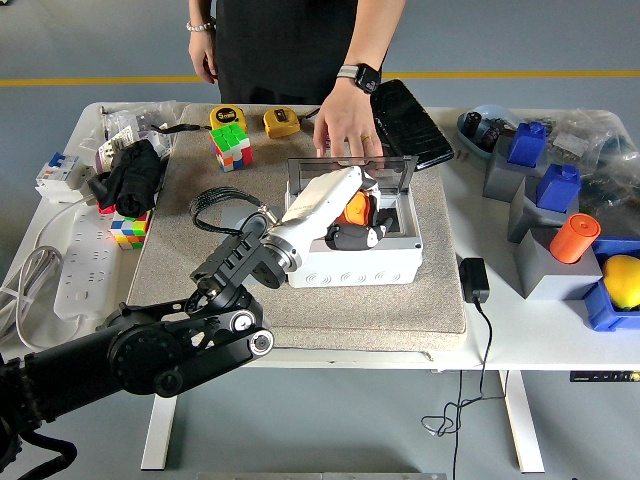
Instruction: Fetch the battery,place it into the box,close the lid of the box
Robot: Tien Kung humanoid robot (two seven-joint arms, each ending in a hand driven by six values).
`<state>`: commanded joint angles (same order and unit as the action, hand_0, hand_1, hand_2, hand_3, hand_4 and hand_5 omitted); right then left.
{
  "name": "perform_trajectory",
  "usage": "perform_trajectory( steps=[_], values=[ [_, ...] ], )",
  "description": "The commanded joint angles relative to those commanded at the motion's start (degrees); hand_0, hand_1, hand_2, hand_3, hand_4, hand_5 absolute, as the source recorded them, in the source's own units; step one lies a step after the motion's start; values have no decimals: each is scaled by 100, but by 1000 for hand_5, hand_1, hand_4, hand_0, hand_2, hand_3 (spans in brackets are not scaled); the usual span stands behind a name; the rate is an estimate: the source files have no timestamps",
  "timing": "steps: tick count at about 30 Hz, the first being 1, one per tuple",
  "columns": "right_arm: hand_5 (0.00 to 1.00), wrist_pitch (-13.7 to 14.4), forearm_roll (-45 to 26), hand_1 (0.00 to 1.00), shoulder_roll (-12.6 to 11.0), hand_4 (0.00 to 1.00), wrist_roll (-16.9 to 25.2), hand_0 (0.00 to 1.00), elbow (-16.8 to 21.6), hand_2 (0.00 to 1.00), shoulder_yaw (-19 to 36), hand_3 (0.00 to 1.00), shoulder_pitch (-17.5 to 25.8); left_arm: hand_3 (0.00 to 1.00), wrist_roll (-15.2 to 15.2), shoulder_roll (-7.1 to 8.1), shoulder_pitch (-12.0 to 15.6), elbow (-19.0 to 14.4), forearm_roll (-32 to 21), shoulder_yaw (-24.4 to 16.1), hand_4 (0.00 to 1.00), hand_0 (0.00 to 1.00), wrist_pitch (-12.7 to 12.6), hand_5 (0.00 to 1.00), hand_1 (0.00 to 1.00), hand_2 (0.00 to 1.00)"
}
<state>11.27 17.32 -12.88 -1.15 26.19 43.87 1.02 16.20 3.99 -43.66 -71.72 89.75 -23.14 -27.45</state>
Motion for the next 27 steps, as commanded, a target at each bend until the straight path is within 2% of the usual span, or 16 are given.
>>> perform_trajectory(
  steps=[5,6,8,11,12,15,17,18,23,24,27],
  values=[
    [525,7,8,628,-3,972,2,608,8,650,-34,574,-9,199,305,-257,-229,318,40,222,457,195,-73,2,139,142],
    [525,7,9,629,-4,971,2,608,9,650,-40,575,-10,254,367,-293,-258,369,54,253,822,196,-74,37,141,151],
    [525,11,13,629,-10,971,4,608,17,650,-51,575,-15,254,518,-399,-347,524,39,343,822,196,-87,37,141,151],
    [525,11,15,629,-17,971,2,608,18,650,-62,575,-21,254,735,-399,-472,756,39,456,822,196,-105,37,141,151],
    [525,10,14,628,-18,971,1,608,20,650,-63,575,-22,292,807,-399,-510,838,18,489,912,205,-108,101,148,159],
    [525,12,14,628,-24,971,-1,608,21,650,-70,575,-22,292,922,-399,-586,1021,-18,551,912,205,-121,101,148,159],
    [525,13,14,628,-27,971,-1,608,22,650,-73,575,-23,292,944,-399,-620,1105,-50,578,912,205,-127,101,148,159],
    [525,13,14,628,-28,971,0,608,23,650,-75,575,-23,384,947,-399,-630,1130,-69,589,933,208,-126,123,165,172],
    [525,17,23,628,-34,971,7,608,37,650,-81,575,-22,384,854,-399,-628,1146,-311,627,933,208,-160,123,165,172],
    [525,17,25,629,-34,970,7,608,39,650,-83,575,-20,434,837,-399,-624,1141,-352,628,946,226,-168,143,188,186],
    [525,19,26,629,-36,970,10,608,44,650,-98,575,-18,434,752,-399,-623,1125,-497,632,946,226,-222,143,188,186]
  ],
)
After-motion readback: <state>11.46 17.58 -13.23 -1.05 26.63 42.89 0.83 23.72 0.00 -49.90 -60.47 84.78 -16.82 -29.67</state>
